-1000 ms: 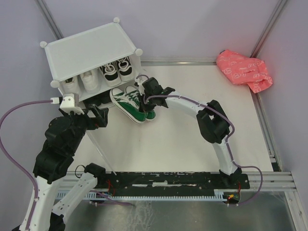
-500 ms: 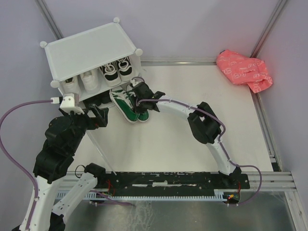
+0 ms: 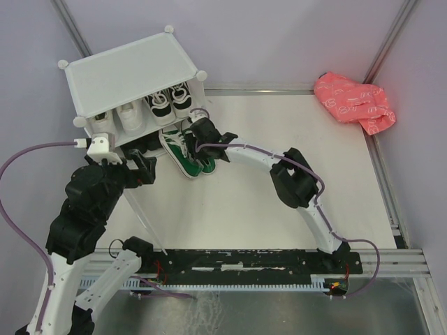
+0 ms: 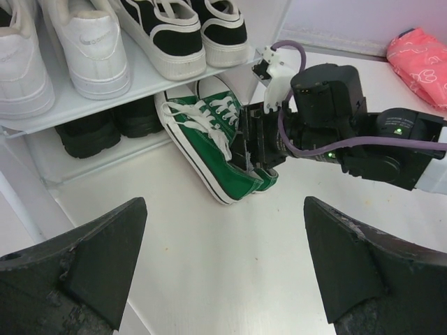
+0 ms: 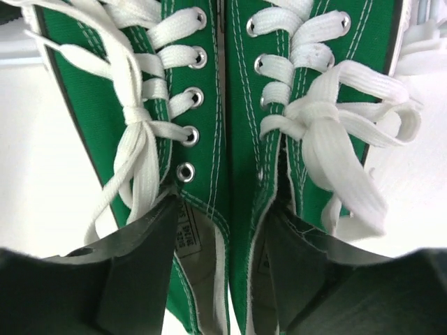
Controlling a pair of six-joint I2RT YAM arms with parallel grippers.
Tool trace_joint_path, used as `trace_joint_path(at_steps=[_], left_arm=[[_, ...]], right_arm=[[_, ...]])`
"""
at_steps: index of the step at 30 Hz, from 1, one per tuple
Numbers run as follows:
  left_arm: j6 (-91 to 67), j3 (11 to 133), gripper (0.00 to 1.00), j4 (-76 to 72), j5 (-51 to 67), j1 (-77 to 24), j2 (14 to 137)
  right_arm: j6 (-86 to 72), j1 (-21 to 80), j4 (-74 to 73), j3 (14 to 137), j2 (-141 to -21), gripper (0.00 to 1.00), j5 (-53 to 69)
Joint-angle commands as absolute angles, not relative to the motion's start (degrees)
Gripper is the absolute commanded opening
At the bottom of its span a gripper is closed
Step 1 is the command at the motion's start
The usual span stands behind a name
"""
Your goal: Place and organize the shoes in the shoe cabinet
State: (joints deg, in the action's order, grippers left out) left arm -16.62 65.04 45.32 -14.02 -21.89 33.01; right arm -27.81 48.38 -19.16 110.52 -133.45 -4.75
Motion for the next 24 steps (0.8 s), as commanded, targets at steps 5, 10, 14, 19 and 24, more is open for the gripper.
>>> trace_joint_path(at_steps=[5, 10, 14, 19, 24], left_arm=[[-19.94, 73.89, 0.99, 49.56, -16.95, -21.97, 36.33], [-19.84, 82.61, 0.96, 49.80, -20.38, -21.95, 39.40], [-19.55, 90.14, 0.93, 50.79, -21.76, -21.95, 43.17], [-19.15, 91.85, 0.91, 50.99, -23.75, -21.97, 44.46], [-20.70, 86.31, 0.88, 50.31, -28.06, -21.93, 42.96]], right_arm=[[-21.97, 48.25, -9.07, 106.24, -119.95, 0.87, 2.32], [-20.22, 48.25, -9.66, 106.87, -120.70, 0.90, 8.63], [-21.77, 48.30, -5.56, 105.27, -122.08, 0.95, 12.53], [-22.29, 51.17, -3.81, 108.98, -125.63, 0.94, 16.88], [-24.45, 55.07, -2.87, 113.80, -129.90, 0.93, 19.82]])
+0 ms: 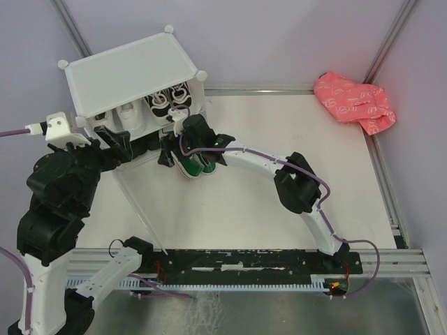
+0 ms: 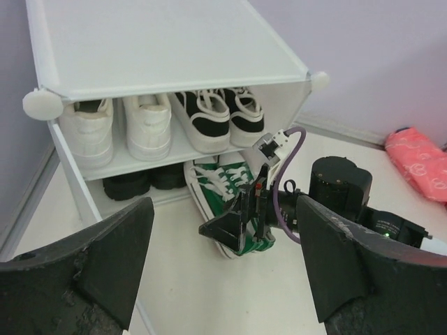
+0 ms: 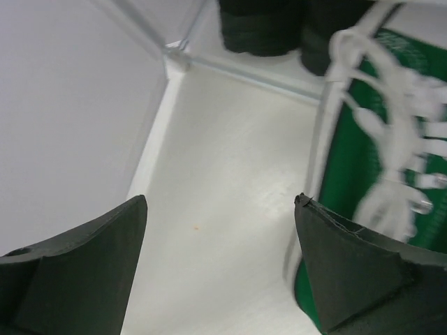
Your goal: Place and organize the shoes in the shoe cabinet
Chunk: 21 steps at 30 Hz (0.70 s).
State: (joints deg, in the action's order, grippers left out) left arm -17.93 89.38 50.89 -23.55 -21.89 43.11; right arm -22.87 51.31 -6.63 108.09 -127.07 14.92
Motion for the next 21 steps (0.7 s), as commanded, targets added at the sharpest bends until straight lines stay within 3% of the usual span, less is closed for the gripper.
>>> trace_joint_path(at_steps=[1, 12, 19, 21], left_arm=[[-21.08, 85.63, 0.88, 49.42, -28.57, -21.97, 42.90], [-21.94, 83.68, 0.85, 45.96, -34.30, -21.91, 45.46], [-24.49, 80.36, 0.82, 46.97, -35.71, -21.95, 46.32], [-24.78, 78.69, 0.74, 46.34, -35.27, -21.92, 46.23]], right_arm=[[-24.72, 55.85, -3.24, 114.86, -131.19, 0.93, 20.98], [-27.52, 62.07, 0.18, 116.28, -134.65, 0.93, 25.94], [-27.16, 57.55, -6.70, 119.12, -139.48, 0.93, 18.82], [-27.14, 55.33, -8.16, 119.23, -140.47, 0.93, 17.65]])
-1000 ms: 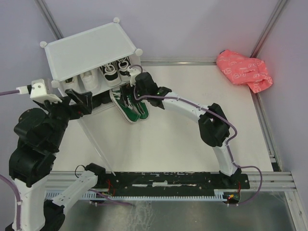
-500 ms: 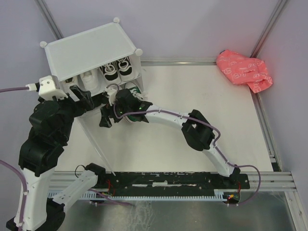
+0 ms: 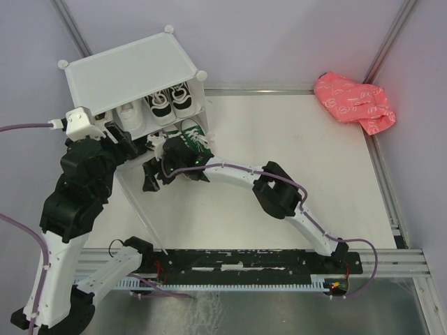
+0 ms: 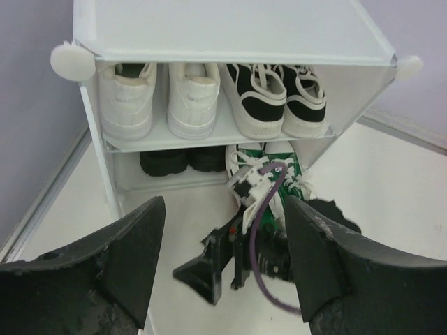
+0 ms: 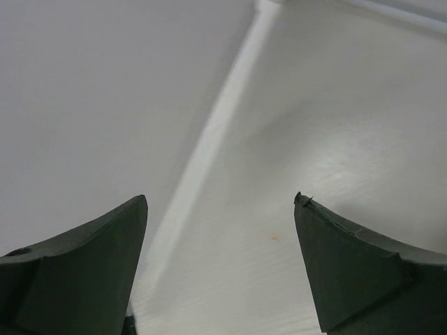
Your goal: Place and organize the shoes in the shoe cabinet
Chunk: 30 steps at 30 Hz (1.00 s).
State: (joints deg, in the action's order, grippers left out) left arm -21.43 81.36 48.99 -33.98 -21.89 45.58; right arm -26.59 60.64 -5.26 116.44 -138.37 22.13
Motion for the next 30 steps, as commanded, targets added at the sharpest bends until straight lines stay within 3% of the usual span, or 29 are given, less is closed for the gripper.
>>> trace_joint_path(at_steps=[1, 4, 7, 12, 18, 30], left_arm=[[-24.44, 78.10, 0.71, 46.60, -35.28, -21.99, 46.51], [-24.66, 77.54, 0.56, 50.36, -36.47, -21.94, 48.21], [-25.39, 78.13, 0.52, 56.10, -37.12, -21.96, 50.01], [-28.93, 79.16, 0.50, 67.55, -41.20, -21.97, 50.53], [-33.12, 76.38, 0.49, 74.30, -41.71, -21.91, 48.48], [-31.87, 72.26, 0.51, 69.13, -38.34, -21.91, 38.79]], right_arm=[[-26.29, 54.52, -9.33, 119.52, -140.86, 0.92, 16.98], [-22.96, 53.46, -11.56, 119.59, -141.34, 0.93, 14.58], [-22.68, 53.32, -11.54, 119.61, -142.25, 0.93, 14.69], [-22.82, 53.35, -12.02, 120.44, -143.38, 0.93, 10.92], [-14.57, 52.77, -14.67, 116.96, -141.24, 0.94, -8.14], [-8.06, 56.21, 0.97, 107.46, -134.84, 0.92, -2.61]])
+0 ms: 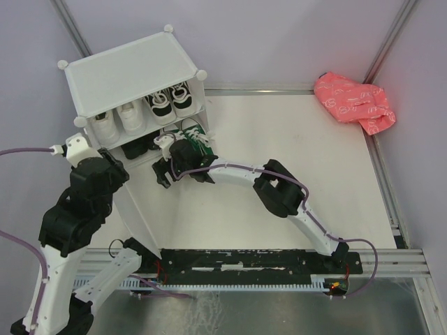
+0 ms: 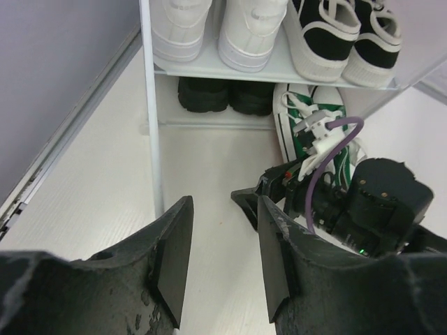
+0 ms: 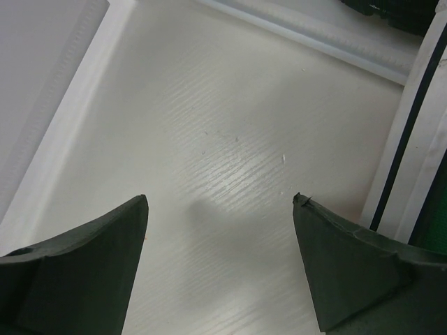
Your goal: Place and organize the shoes in the shoe cabinet
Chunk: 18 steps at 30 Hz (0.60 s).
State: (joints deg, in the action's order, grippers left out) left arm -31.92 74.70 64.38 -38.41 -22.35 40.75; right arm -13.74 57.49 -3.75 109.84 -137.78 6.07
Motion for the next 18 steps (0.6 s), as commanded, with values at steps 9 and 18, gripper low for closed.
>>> trace_joint_path(at_steps=[9, 18], left_arm=[[-23.73, 70.84, 0.64, 58.96, -33.22, -21.94, 33.68], [-18.33, 73.39, 0.71, 53.87, -27.79, -21.93, 28.48]], right_arm=[[-18.74, 57.77, 11.90, 111.36, -140.41, 0.93, -4.27], [-19.14, 61.61, 9.08, 127.10, -149.71, 0.95, -7.92]])
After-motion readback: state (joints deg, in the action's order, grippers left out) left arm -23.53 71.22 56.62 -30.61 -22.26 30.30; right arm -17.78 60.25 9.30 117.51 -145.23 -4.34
